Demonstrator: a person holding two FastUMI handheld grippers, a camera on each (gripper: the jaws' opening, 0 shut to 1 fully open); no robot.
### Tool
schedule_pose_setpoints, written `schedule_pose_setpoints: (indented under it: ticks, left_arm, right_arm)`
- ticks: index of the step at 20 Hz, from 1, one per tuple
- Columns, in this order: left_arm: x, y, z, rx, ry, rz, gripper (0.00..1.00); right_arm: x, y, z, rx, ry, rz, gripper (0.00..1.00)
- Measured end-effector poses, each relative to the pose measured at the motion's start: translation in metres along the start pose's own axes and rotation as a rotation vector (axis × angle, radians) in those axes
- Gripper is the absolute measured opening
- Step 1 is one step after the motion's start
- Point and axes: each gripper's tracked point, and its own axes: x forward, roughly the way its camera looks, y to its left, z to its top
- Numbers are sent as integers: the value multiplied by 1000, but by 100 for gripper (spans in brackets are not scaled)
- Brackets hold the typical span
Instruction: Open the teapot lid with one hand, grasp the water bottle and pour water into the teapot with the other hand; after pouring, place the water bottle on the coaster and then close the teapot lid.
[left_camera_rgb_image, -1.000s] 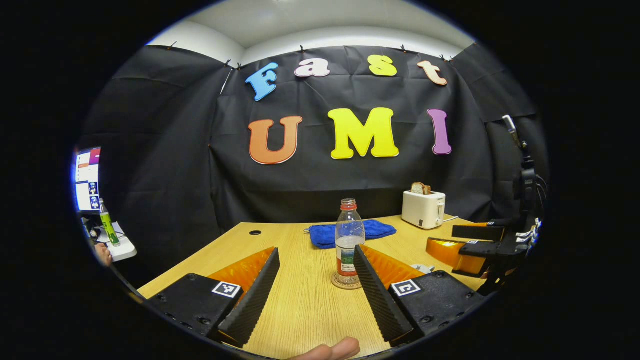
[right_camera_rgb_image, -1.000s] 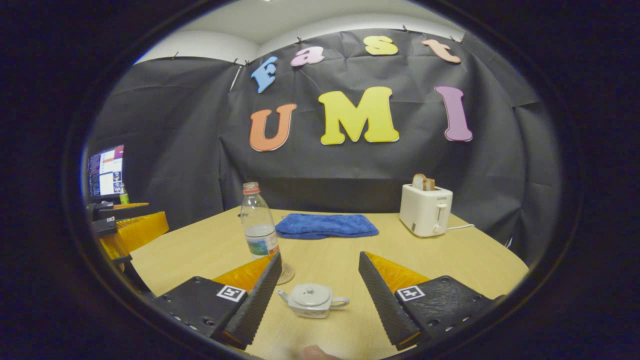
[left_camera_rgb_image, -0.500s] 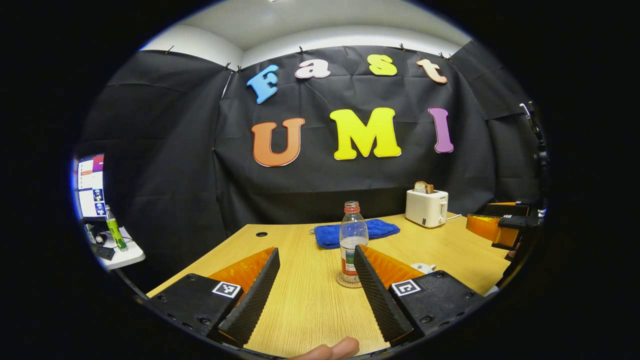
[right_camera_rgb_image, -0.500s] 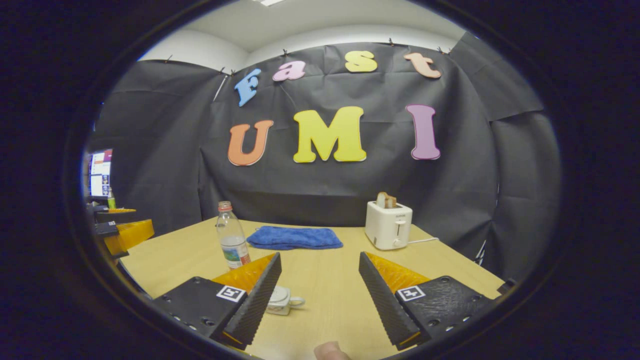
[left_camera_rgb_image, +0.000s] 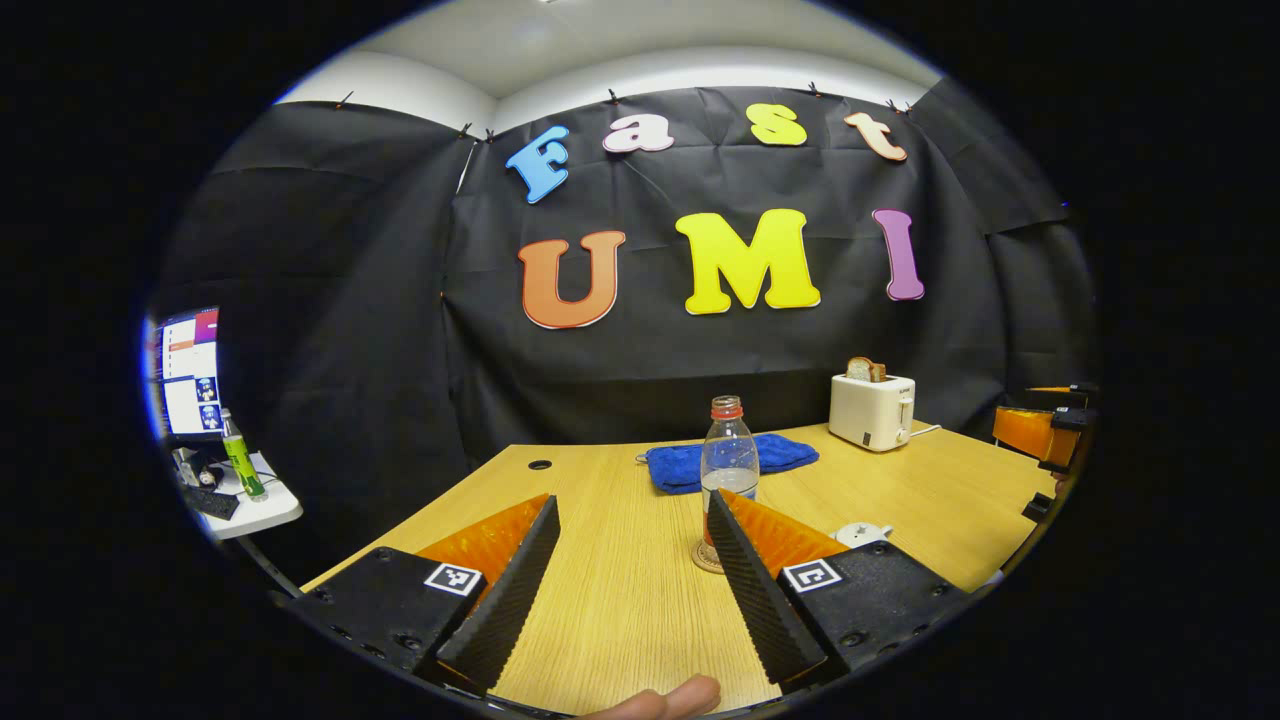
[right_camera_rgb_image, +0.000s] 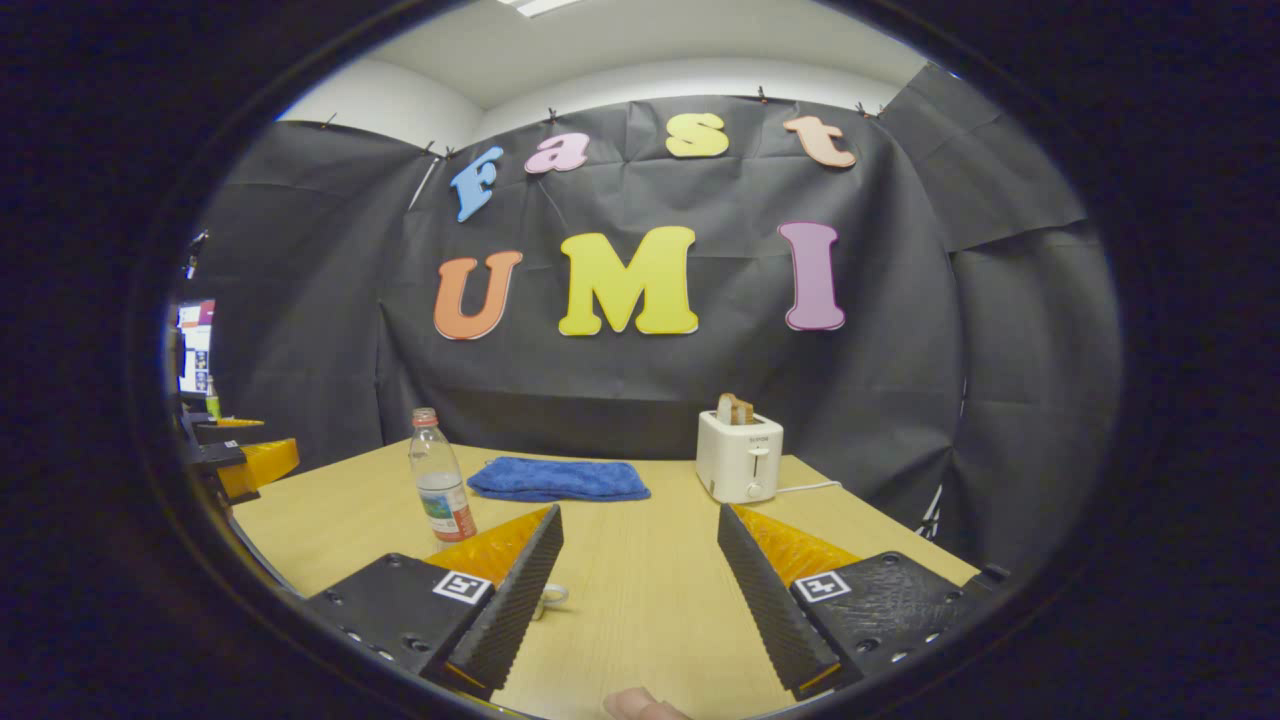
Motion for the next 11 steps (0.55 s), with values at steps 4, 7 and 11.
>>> schedule_pose_setpoints:
  ticks: [4, 7, 11]
  left_arm:
    - [1, 4, -1, -2, 0, 10, 93]
    - [1, 7, 0, -11, -2, 19, 93]
    - [2, 6, -3, -8, 4, 19, 99]
  right_arm:
    - [-1, -3, -2, -23, 8, 2, 93]
    - [-1, -3, -5, -19, 15, 6, 94]
    - [0, -5, -9, -19, 26, -8, 94]
